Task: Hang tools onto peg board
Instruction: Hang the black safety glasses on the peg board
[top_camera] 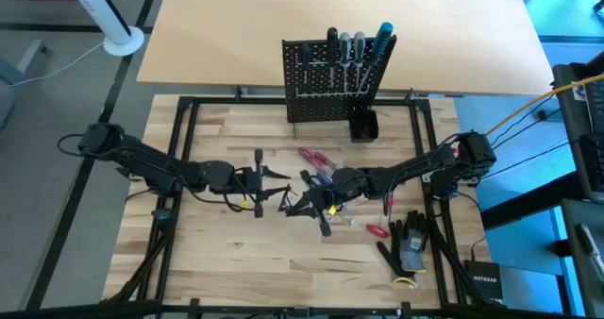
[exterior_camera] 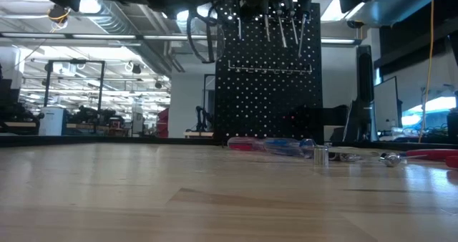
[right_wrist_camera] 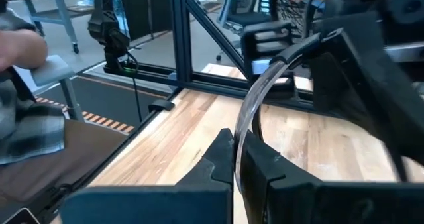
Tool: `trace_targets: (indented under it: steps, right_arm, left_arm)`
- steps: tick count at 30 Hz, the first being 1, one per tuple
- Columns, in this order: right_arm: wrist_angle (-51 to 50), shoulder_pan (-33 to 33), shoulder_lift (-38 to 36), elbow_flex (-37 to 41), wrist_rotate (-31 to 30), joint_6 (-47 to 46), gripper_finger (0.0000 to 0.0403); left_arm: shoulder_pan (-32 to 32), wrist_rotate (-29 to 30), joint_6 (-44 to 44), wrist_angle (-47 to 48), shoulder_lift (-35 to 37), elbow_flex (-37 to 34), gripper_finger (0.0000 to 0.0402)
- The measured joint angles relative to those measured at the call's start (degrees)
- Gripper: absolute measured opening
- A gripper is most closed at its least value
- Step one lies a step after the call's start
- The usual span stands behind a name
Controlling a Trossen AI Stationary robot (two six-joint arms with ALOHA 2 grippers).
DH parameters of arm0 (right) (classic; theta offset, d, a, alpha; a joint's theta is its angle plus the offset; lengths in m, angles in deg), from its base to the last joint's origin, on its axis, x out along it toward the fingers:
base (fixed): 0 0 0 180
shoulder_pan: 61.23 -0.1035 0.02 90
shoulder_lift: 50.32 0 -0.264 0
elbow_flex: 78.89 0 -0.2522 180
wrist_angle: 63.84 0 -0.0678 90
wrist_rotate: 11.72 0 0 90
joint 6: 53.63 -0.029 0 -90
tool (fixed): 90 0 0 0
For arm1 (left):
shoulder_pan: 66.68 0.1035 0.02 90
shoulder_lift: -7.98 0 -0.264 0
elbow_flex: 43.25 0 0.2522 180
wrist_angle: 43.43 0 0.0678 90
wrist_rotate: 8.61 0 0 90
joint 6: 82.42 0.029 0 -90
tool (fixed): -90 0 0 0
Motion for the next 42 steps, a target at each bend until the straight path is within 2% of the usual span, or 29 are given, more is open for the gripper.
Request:
trace_targets:
  steps: [6, 10, 16, 19, 22, 26, 33, 37, 42]
  right_arm:
    - [-0.3, 0.0, 0.0, 0.0, -0.9, 0.0, 0.0008]
    - [-0.2, 0.0, -0.2, 0.0, -1.6, 0.0, 0.0010]
    - [-4.0, 1.4, -5.1, 0.0, -5.6, 0.0, 0.0011]
    - [-5.4, 4.1, -8.5, 0.0, -7.5, 0.4, 0.0011]
    - [-5.1, 8.3, -11.8, 0.0, -7.6, 0.4, 0.0011]
    - [-4.8, 15.6, -14.6, 0.0, -7.5, -0.9, 0.0011]
    - [-4.6, 27.8, -15.2, 0.0, -1.8, -5.2, 0.0012]
    - [-3.5, 32.4, -15.2, 0.0, -1.5, -6.8, 0.0012]
    - [0.7, 35.2, -15.2, 0.0, -0.2, -7.8, 0.0012]
  left_arm:
    - [-0.2, 0.5, 1.7, 1.1, 0.5, 0.0, 0.0107]
    - [-0.2, 5.5, 4.5, 4.9, 3.8, 0.0, 0.0107]
    - [0.0, 13.5, 3.2, 21.5, 13.7, 0.0, 0.0107]
    - [0.8, 14.3, -0.9, 31.3, 17.9, -0.2, 0.0107]
    - [1.6, 14.5, -5.1, 36.7, 20.9, -1.5, 0.0107]
    - [1.9, 14.4, -7.4, 36.6, 22.3, -4.8, 0.0107]
    - [1.9, 14.3, -8.5, 29.8, 22.3, -10.9, 0.0107]
    - [1.9, 14.3, -8.1, 26.9, 22.3, -11.8, 0.0107]
    - [1.9, 14.3, -7.7, 25.8, 22.3, -11.8, 0.0107]
